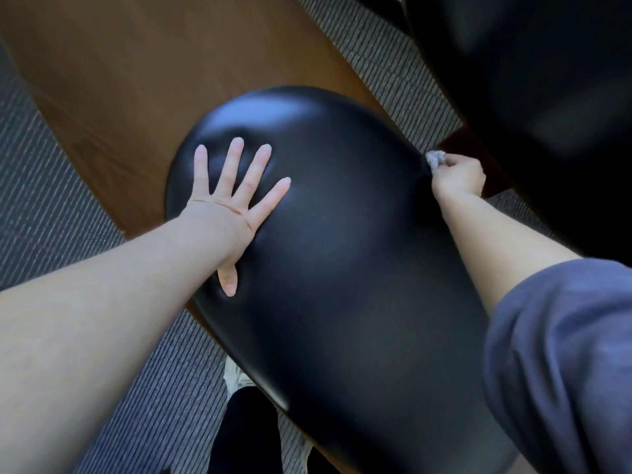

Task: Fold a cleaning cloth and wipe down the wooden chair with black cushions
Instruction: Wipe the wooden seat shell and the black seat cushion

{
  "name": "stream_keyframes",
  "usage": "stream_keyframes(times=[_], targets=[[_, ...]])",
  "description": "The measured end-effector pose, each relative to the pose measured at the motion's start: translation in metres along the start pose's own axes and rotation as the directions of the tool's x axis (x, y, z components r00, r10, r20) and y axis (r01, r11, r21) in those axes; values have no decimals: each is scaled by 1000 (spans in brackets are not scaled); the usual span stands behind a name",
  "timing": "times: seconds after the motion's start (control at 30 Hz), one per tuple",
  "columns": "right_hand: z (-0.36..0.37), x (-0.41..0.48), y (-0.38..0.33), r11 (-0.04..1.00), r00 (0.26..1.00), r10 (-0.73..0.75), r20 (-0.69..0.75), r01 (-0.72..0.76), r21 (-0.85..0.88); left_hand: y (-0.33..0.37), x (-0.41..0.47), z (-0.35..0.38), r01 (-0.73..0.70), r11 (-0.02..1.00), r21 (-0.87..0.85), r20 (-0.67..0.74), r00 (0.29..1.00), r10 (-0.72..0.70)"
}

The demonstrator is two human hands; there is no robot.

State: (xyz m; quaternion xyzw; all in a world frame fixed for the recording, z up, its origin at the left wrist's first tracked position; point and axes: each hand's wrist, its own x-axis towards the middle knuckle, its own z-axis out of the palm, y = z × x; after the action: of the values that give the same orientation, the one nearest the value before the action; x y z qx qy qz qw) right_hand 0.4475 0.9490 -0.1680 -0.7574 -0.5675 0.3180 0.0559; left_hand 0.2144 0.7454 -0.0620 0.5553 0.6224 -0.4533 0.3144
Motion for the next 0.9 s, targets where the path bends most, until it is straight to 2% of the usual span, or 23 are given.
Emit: stream_keyframes(times=[0.07,0.17,0.27,0.47,0.67,0.8,0.9], targets=[[2,-8,0,1000,999,-24,-24,24,8,0,-1,1,-9,1000,-3,-5,1000,9],[7,-41,1,986,985,-165,-60,167,30,0,-2,1,-15,1000,-11,-13,1000,15],[16,-87,5,954,957,-291,-15,291,73,0,-3,1,-21,1000,-21,-22,1000,20],[35,-165,14,891,894,-444,64,432,137,-2,-5,5,-45,999,-27,-74,996,43],[45,-236,27,820,799,-572,186,549,165,-4,-3,18,-87,996,8,-244,966,86],[45,-268,43,746,706,-664,247,647,155,-12,-3,33,-124,989,81,-410,900,147],[44,-284,49,693,646,-718,259,701,170,-14,-5,42,-129,983,127,-482,859,175]])
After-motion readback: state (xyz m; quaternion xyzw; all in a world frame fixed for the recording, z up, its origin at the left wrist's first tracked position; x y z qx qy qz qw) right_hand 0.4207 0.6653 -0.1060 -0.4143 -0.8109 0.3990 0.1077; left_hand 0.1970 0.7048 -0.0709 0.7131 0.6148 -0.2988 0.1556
